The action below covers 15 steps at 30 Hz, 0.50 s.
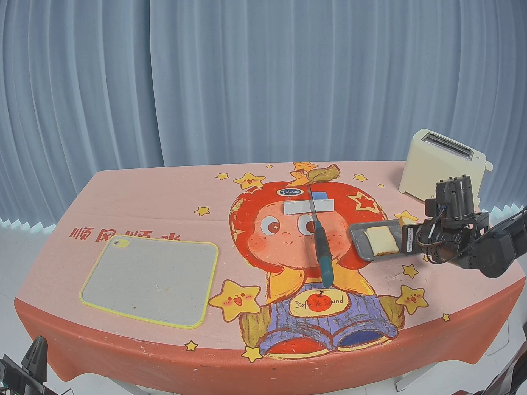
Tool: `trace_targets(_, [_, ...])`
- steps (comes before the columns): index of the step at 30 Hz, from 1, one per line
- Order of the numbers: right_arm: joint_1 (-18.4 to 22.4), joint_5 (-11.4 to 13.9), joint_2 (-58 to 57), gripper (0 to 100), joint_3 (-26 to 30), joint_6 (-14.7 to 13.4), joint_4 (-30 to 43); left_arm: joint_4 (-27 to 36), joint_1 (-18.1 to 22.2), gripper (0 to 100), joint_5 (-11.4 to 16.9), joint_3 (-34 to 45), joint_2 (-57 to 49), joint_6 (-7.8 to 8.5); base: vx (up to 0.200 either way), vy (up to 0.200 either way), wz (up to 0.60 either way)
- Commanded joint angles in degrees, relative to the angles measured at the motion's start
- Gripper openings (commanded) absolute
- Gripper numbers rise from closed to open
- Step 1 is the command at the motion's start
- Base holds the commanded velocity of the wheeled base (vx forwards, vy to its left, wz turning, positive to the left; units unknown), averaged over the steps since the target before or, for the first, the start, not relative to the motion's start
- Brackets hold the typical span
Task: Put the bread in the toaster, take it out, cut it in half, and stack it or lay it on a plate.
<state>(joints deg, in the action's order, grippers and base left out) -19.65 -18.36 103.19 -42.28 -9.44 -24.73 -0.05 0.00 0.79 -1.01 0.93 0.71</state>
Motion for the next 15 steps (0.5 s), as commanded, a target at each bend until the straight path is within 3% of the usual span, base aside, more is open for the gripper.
trace_targets(1, [-0.65,0.08,1.40,0,0.44,0.21,-2.86,-0.04,0.00,0,0.00,1.01,-0.93,0.00,0.000,0.000,0.00])
trace_targets(15, [-6.01,-0.36,1.57,0,-1.49,0.82,-3.30,0.05,0.00,0,0.00,1.01,-0.93,0.00,0.000,0.000,0.00])
